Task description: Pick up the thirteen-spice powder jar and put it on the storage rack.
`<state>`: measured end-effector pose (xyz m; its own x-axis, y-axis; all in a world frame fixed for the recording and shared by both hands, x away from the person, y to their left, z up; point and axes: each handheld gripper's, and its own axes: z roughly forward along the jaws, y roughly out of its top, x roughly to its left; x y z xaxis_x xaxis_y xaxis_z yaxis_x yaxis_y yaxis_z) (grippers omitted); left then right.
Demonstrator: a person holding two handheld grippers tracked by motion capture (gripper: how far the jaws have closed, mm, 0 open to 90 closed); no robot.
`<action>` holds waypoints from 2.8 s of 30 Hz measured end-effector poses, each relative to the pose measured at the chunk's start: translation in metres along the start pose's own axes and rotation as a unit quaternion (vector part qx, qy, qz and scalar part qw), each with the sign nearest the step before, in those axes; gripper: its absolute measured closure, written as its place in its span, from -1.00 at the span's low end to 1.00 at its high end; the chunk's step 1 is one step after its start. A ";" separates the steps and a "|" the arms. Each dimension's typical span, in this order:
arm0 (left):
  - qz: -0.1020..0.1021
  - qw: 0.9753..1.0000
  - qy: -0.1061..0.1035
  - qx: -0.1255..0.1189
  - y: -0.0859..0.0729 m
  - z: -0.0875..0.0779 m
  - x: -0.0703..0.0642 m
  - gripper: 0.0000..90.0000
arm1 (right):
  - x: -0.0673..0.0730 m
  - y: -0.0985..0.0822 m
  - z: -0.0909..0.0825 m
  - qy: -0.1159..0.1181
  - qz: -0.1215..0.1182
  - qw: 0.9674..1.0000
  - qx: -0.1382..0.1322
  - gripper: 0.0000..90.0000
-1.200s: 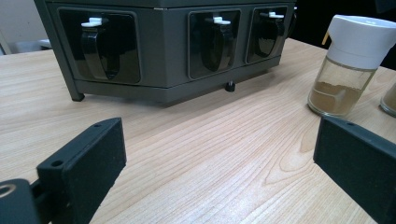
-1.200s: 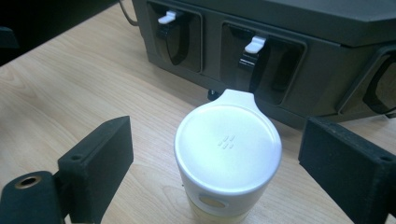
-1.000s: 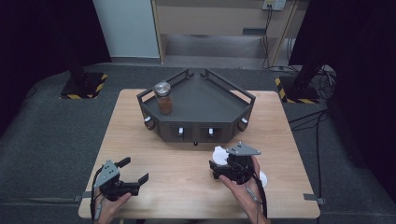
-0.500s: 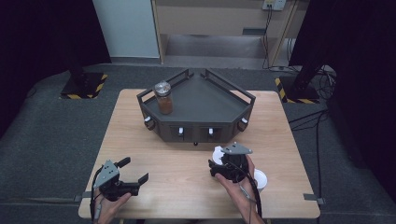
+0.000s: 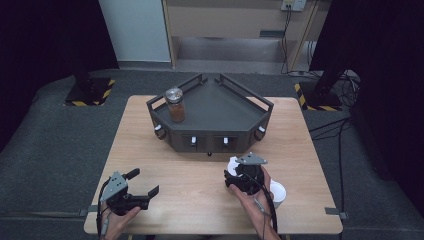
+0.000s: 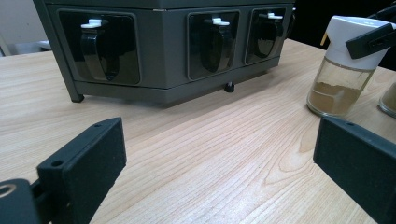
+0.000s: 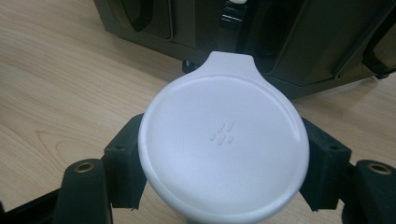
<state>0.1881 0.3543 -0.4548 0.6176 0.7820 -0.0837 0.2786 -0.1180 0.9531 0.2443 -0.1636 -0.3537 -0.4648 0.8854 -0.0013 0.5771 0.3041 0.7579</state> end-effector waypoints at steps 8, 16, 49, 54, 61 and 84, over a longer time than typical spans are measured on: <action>0.000 1.000 0.000 0.000 0.000 0.000 0.000 -0.97 | 0.001 -0.001 -0.001 0.001 -0.005 1.000 -0.002 -0.32; 0.000 1.000 0.000 0.000 0.000 0.000 0.000 -0.97 | 0.000 0.002 -0.001 0.015 -0.017 1.000 0.002 -0.32; 0.000 1.000 -0.003 0.004 0.000 0.001 0.001 -0.96 | -0.022 0.072 -0.011 0.097 -0.080 0.992 0.007 -0.32; -0.001 1.000 -0.003 0.004 0.000 0.001 0.001 -0.97 | -0.025 0.086 -0.013 0.106 -0.097 0.990 0.002 -0.32; -0.002 1.000 -0.004 0.004 0.000 0.002 0.001 -0.97 | -0.028 0.106 -0.015 0.115 -0.110 0.987 0.002 -0.32; -0.002 1.000 -0.006 0.006 0.000 0.003 0.002 -0.96 | -0.036 0.171 -0.011 0.132 -0.127 0.983 0.014 -0.32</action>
<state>0.1915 0.3542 -0.4555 0.6257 0.7747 -0.0910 0.2902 -0.1229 0.9490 0.3522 -0.1470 -0.2170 -0.7529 0.6579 -0.0160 0.4361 0.5169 0.7367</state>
